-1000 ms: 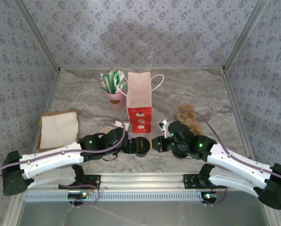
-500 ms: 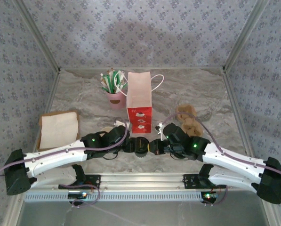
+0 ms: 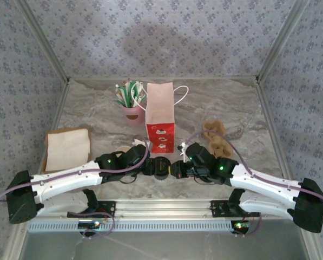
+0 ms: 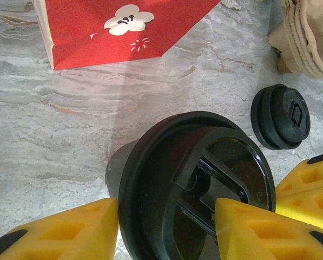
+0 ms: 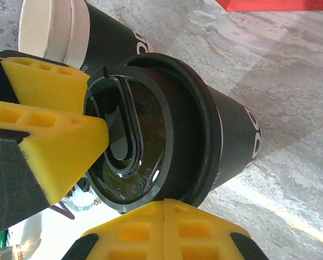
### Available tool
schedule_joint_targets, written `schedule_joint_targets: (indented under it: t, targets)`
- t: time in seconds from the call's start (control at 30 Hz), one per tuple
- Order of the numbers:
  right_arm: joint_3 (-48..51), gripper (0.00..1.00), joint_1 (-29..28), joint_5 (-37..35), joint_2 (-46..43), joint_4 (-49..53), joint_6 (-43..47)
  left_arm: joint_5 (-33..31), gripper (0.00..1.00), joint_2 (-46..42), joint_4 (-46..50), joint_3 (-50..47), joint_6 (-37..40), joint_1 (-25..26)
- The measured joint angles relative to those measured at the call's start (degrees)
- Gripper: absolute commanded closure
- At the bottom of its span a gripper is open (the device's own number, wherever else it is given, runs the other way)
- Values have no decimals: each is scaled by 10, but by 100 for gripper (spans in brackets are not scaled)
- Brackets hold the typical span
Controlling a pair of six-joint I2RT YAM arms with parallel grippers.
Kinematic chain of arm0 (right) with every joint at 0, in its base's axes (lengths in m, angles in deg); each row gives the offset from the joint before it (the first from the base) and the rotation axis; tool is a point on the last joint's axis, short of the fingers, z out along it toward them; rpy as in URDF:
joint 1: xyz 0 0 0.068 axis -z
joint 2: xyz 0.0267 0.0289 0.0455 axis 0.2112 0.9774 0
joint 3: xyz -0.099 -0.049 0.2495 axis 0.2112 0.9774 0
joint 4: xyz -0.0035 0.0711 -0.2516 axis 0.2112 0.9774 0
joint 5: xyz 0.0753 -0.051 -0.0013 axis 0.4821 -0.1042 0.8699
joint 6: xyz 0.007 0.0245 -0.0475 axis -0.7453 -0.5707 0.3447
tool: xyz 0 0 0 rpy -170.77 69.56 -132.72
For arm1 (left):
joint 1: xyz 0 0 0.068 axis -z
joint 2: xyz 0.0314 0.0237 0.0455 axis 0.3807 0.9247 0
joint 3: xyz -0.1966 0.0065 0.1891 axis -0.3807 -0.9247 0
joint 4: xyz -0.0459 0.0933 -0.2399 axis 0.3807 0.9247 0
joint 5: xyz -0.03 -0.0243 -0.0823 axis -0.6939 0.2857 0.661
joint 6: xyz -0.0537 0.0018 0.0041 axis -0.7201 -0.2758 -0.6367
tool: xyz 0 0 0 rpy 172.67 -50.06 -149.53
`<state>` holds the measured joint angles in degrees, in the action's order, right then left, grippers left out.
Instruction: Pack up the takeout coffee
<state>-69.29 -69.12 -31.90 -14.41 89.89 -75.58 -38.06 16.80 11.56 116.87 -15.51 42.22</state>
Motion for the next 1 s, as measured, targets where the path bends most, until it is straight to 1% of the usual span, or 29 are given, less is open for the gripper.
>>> schedule_joint_targets:
  t: [0.3, 0.5, 0.63, 0.8, 1.0]
  targets:
    - [4, 93, 0, 0, 12, -9, -1, 1, 52, -11, -25, -20, -13, -1]
    - [-13, 93, 0, -7, 20, 8, 2, -3, 51, -23, -43, -36, -24, -1]
    - [-28, 93, -1, -16, 20, 33, 8, -3, 44, -31, -41, -40, -30, -1]
    - [-38, 92, -1, -29, 15, 70, 17, -5, 35, -53, -12, -41, -30, 2]
    - [-49, 92, -1, -30, 12, 94, 17, -13, 28, -99, 19, -42, -30, 2]
